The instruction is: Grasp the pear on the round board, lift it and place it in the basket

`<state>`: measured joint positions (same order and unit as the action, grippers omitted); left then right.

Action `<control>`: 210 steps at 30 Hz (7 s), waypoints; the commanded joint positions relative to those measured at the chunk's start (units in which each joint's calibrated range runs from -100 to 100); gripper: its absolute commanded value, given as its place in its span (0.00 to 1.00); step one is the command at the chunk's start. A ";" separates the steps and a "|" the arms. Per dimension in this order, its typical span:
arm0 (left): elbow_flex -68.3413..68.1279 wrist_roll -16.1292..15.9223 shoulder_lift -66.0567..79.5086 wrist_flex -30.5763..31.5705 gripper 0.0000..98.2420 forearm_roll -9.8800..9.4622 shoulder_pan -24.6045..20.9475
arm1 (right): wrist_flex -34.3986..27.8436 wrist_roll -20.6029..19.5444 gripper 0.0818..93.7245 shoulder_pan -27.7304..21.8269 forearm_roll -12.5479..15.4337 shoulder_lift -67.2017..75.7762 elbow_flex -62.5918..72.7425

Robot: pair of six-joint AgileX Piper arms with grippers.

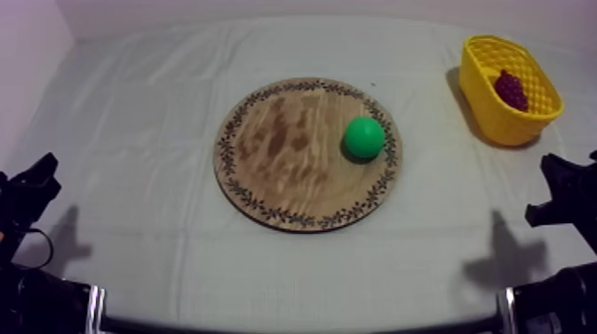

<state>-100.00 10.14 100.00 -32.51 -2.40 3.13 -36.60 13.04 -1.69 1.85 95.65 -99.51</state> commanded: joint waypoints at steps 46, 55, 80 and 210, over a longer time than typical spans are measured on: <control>0.00 -0.01 0.00 0.01 0.00 -0.02 0.02 | -60.99 -27.38 0.00 30.29 -17.37 -97.12 101.98; 0.00 -0.01 0.00 0.01 0.00 -0.02 0.02 | -61.42 -31.39 0.00 29.25 -16.01 -107.58 102.03; 0.00 -0.01 0.00 0.01 0.00 -0.02 0.02 | -60.66 -32.28 0.96 27.78 -13.40 -114.28 100.78; 0.00 -0.01 0.00 0.01 0.00 -0.02 0.02 | 10.52 -6.56 0.47 -6.01 -10.23 -61.30 40.51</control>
<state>-100.00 10.14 100.00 -32.51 -2.40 3.13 -26.76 5.96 -7.95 -8.80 22.62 -50.45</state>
